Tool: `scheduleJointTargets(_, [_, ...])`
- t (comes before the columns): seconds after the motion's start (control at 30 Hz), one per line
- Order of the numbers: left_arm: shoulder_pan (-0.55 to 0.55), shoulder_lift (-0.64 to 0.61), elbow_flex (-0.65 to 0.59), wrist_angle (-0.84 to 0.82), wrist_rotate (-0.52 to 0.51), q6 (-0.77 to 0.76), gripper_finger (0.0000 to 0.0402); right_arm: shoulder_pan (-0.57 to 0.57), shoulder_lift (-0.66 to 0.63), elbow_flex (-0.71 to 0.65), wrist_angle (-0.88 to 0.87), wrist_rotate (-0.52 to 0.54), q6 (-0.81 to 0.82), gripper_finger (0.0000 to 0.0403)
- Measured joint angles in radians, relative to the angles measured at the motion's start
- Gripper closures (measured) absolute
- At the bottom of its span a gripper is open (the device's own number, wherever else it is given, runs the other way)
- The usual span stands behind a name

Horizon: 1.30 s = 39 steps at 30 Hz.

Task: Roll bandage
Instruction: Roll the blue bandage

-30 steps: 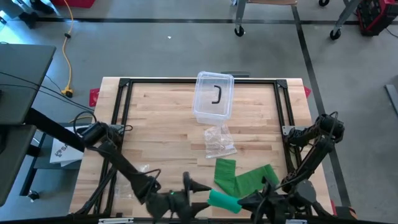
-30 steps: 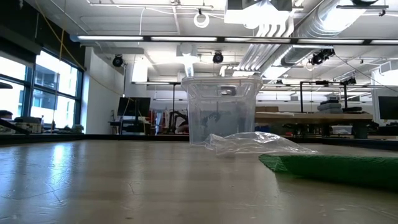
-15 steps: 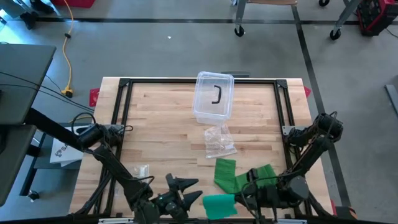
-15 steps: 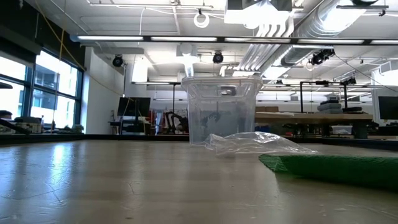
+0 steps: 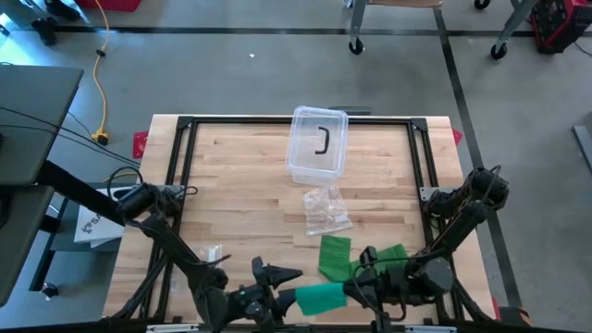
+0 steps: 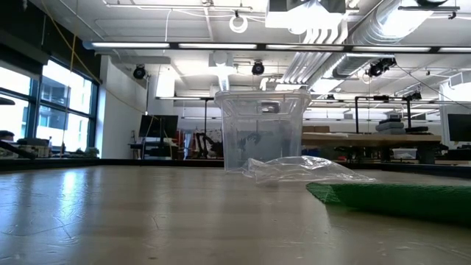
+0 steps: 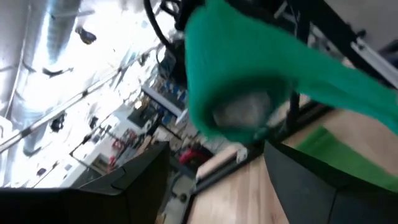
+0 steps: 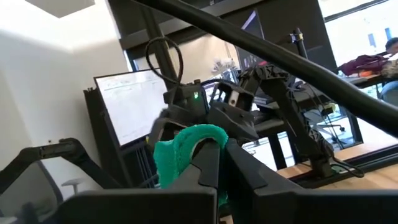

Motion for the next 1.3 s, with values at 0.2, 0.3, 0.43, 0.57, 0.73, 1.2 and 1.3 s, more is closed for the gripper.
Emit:
scheduleJointTargets(0.2, [0.029,0.000,0.033,0.041,0.073,0.036,0.0149,-0.013,0.000,0.000,0.006,-0.001,-0.006,0.0402])
scheduleJointTargets(0.3, [0.032,0.000,0.045,0.037,0.081,0.018,0.0149,-0.014,0.000,0.000,0.009,-0.002,-0.008,0.0402])
scheduleJointTargets(0.43, [0.026,0.000,0.045,0.037,0.083,-0.063,0.0151,-0.014,0.000,0.000,0.007,-0.003,-0.017,0.0402])
scheduleJointTargets(0.57, [0.012,0.000,0.045,0.037,0.084,-0.110,0.0173,-0.014,0.000,0.000,0.001,-0.005,-0.041,0.0402])
scheduleJointTargets(0.73, [0.004,0.000,0.045,0.035,0.118,-0.148,0.0213,-0.014,0.000,0.001,-0.013,-0.007,-0.043,0.0402])
scheduleJointTargets(1.2, [0.003,0.000,0.045,0.038,0.145,-0.316,0.0236,-0.014,0.000,0.001,-0.075,0.019,-0.148,0.0340])
scheduleJointTargets(1.3, [0.005,0.000,0.045,0.028,0.200,-0.343,0.0236,-0.014,0.000,0.001,-0.098,0.017,-0.157,0.0320])
